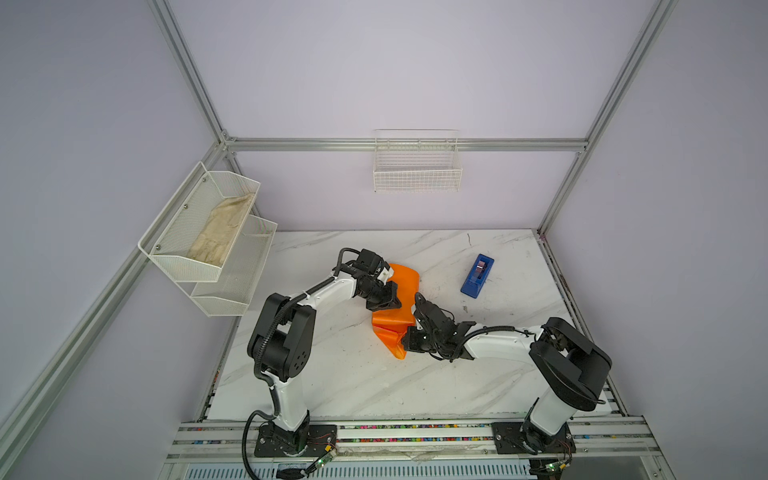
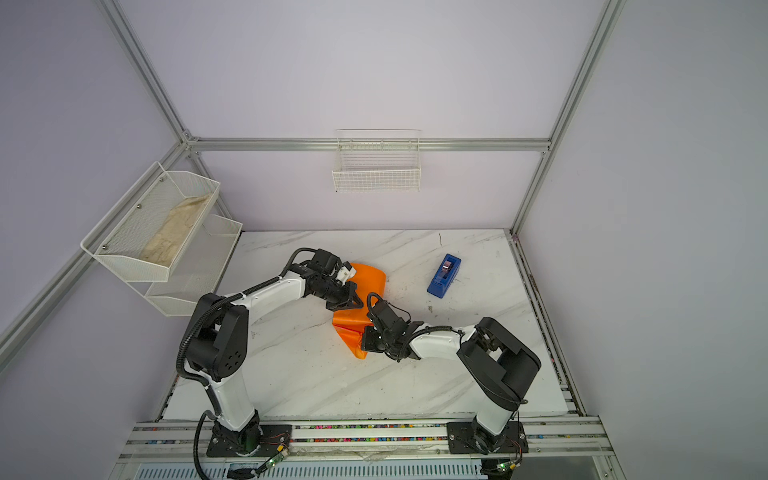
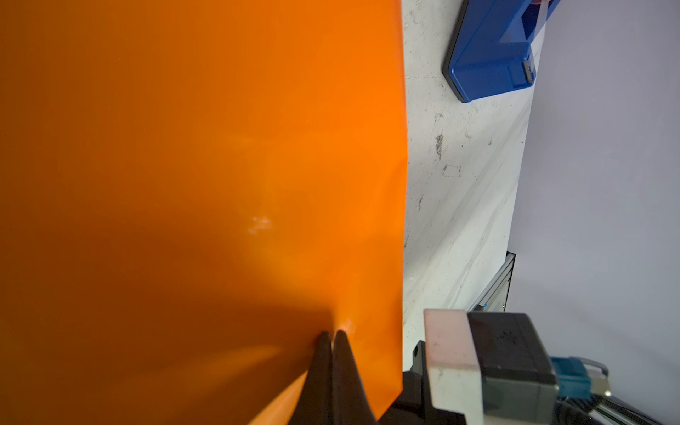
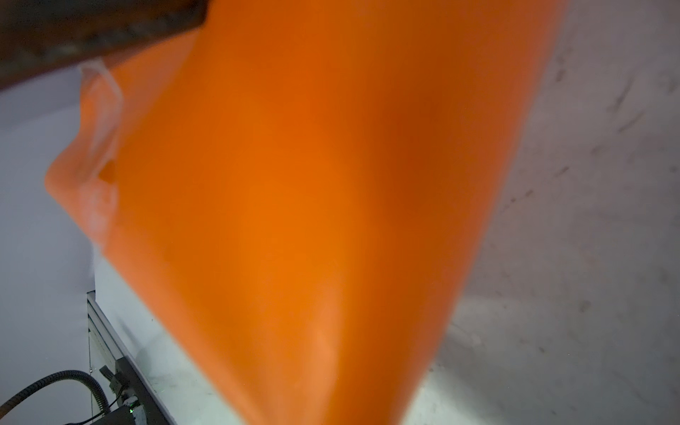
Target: Wrap the gift box in paper
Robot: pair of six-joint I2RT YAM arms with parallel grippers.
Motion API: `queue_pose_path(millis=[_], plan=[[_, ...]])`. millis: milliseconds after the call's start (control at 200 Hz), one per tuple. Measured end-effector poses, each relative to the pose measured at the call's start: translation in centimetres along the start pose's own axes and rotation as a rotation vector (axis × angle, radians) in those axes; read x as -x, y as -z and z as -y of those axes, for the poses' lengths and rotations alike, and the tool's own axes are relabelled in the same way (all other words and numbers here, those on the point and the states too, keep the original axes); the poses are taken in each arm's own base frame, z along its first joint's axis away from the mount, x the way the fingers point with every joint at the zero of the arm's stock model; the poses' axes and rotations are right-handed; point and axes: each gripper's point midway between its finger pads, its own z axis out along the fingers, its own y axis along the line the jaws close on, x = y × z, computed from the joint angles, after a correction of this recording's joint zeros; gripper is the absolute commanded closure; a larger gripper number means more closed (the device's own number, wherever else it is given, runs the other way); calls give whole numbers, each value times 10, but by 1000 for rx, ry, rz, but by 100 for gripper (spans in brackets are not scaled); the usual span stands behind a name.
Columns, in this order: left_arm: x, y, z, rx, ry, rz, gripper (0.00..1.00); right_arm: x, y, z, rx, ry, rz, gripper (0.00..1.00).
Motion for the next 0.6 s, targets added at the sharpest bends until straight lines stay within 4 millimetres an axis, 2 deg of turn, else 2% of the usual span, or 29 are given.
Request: queue_pose_path(millis=[340, 600], plan=[[0, 0, 0, 0, 0, 1, 100, 9, -8, -10, -9, 23, 63, 100], [0, 0, 0, 0, 0, 1, 100, 18, -13, -5, -62, 38, 141, 100]])
